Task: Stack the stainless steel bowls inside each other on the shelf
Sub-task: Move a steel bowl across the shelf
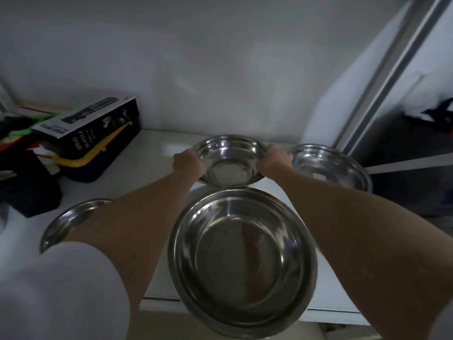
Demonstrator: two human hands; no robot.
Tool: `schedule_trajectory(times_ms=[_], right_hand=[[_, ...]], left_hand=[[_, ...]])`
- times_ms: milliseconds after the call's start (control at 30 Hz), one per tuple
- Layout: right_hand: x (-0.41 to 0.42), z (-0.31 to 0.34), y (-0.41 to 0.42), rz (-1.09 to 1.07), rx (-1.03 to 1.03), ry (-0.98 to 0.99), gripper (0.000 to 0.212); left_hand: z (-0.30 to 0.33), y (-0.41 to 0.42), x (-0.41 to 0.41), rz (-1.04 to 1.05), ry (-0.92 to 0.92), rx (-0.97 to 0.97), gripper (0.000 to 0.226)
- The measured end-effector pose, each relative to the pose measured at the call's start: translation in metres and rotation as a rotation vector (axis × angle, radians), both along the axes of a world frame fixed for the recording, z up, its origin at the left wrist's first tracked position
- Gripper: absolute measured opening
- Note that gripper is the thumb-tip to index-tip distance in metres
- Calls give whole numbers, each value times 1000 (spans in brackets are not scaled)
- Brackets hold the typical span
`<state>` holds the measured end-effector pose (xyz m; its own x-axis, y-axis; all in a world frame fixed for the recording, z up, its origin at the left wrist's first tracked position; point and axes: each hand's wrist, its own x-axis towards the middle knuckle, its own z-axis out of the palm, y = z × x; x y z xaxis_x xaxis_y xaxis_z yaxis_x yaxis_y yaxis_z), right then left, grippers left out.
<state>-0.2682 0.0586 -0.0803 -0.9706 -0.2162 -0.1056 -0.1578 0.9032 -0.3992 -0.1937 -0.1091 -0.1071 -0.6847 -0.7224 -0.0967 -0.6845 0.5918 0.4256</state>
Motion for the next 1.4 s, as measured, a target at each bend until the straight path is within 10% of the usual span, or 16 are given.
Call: schedule_trajectory(times_ms=[267, 567, 967, 1200, 1400], right_hand=[[-9, -6, 27, 40, -21, -22, 42], [-37, -11, 113, -455, 78, 3, 60], [-50, -31, 151, -673, 30, -78, 68], [-54, -25, 168, -776, -558, -125, 41], [-50, 18, 153, -642, -574, 33, 30]], left_hand=[[7, 5, -15, 25, -29, -46, 45], [3, 31, -33, 97, -35, -12, 55], [5, 91, -64, -292, 185, -1, 45], [3, 102, -65, -375, 241, 56, 32], [25, 102, -62, -365, 330, 209, 36]])
